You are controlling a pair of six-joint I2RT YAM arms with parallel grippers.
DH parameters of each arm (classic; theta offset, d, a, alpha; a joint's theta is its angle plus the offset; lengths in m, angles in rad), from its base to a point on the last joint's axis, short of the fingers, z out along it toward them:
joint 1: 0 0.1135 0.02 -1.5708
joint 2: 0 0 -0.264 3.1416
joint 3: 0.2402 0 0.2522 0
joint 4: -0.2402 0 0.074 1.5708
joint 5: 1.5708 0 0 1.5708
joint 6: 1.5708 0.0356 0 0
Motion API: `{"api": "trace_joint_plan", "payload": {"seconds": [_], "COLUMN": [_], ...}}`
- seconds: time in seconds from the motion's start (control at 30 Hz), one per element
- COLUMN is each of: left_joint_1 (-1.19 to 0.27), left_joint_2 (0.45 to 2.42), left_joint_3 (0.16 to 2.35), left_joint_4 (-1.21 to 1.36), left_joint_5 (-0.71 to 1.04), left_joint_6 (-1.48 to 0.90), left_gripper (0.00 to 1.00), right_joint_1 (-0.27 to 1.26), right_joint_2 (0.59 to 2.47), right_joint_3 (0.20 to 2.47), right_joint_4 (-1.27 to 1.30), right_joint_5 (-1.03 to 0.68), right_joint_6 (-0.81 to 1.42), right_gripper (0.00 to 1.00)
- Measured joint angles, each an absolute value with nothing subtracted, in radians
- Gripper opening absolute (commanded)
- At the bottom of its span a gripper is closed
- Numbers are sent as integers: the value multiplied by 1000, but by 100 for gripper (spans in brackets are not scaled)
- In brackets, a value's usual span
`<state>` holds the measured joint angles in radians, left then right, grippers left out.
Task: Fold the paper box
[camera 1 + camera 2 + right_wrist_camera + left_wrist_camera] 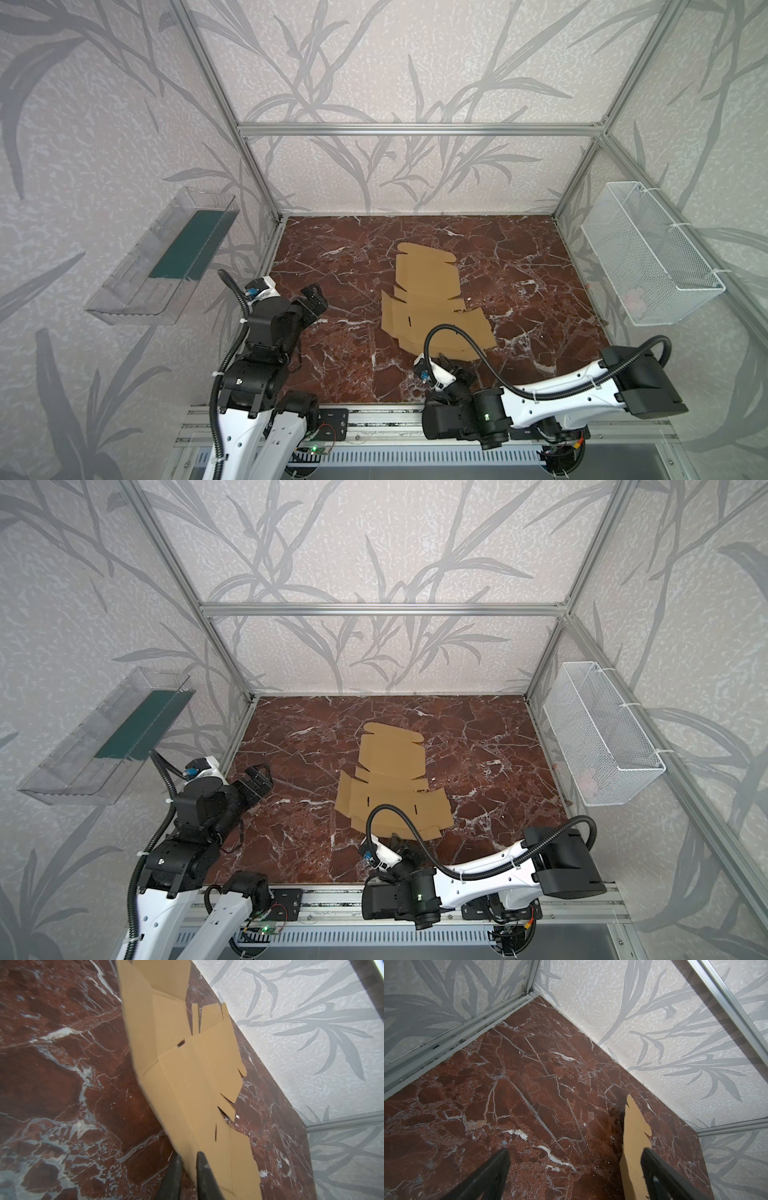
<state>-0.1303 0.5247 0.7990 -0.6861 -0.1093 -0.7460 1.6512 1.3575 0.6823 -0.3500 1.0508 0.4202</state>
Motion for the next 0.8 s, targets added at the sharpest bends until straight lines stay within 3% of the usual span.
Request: {"api": "trace_joint_plan", "payload": {"seconds": [0.1, 0.33, 0.57, 0.8], "left_joint_1": [-130, -135, -196, -353], "left_joint_2": [556, 709, 788, 930], "left_joint_3": [777, 709, 660, 609], "left_joint_4": [-689, -654, -619, -543], "left_joint_5": [-77, 78, 159, 160], "left_joint_6": [-767, -780, -779, -767], "left_gripper": [99, 99, 98, 94], "right_joint_1": [1648, 1636, 1549, 1491], "right_joint_2": [1291, 1159, 897, 735], "right_joint_3": [653, 642, 612, 516], "right_joint_4": [-309, -332, -440, -497], "right_joint_5": [1006, 900, 727, 614], "right_joint_6": [414, 509, 742, 894], "right_gripper": [48, 64, 69, 71]}}
